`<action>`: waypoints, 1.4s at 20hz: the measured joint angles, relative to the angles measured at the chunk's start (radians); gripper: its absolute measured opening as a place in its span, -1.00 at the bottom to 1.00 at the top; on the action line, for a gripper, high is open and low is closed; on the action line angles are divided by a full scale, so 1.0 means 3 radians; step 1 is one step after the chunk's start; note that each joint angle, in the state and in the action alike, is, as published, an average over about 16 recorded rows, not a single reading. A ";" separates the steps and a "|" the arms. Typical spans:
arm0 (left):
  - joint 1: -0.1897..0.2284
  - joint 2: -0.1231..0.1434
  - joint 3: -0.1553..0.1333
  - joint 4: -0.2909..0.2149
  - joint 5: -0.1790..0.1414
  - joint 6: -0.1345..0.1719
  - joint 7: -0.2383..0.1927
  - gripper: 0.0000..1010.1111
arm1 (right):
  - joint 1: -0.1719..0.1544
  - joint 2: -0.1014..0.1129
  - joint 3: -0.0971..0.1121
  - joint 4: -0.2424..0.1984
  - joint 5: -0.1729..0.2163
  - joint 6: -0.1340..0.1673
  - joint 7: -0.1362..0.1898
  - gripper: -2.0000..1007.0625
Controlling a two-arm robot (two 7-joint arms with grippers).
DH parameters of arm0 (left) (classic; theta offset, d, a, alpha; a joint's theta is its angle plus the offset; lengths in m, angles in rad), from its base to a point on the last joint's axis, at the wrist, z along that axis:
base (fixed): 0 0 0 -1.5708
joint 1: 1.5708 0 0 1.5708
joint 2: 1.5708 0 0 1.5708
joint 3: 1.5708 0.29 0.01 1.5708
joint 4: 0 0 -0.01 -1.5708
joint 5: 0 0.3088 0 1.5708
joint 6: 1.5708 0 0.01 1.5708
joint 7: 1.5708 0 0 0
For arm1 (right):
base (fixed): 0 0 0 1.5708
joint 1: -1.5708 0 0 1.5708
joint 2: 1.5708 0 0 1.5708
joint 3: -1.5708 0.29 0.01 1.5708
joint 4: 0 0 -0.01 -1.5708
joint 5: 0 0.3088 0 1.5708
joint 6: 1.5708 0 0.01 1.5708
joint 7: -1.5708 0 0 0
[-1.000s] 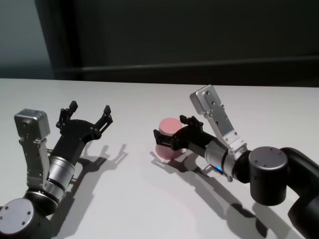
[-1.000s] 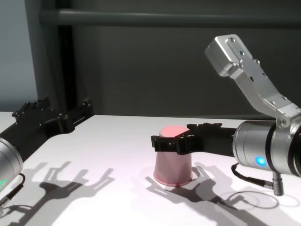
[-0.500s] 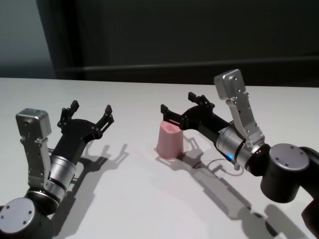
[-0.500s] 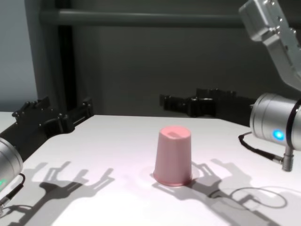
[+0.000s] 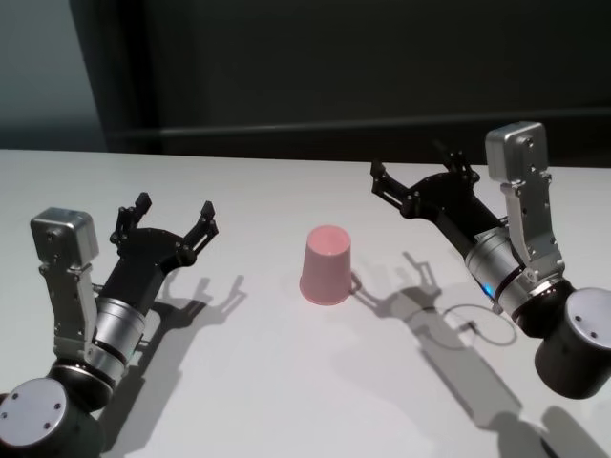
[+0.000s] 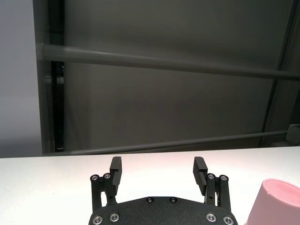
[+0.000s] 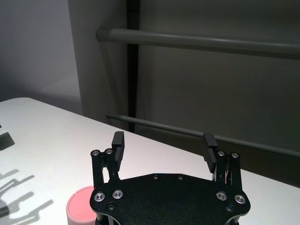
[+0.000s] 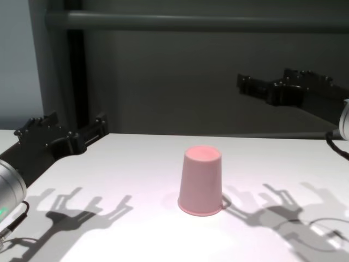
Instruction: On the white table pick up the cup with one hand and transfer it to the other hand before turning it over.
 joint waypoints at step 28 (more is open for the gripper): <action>0.0000 0.0000 0.0000 0.0000 0.0000 0.0000 0.0000 0.99 | -0.0416 -0.0173 0.0291 0.0055 -0.0633 -0.0199 -0.0668 0.99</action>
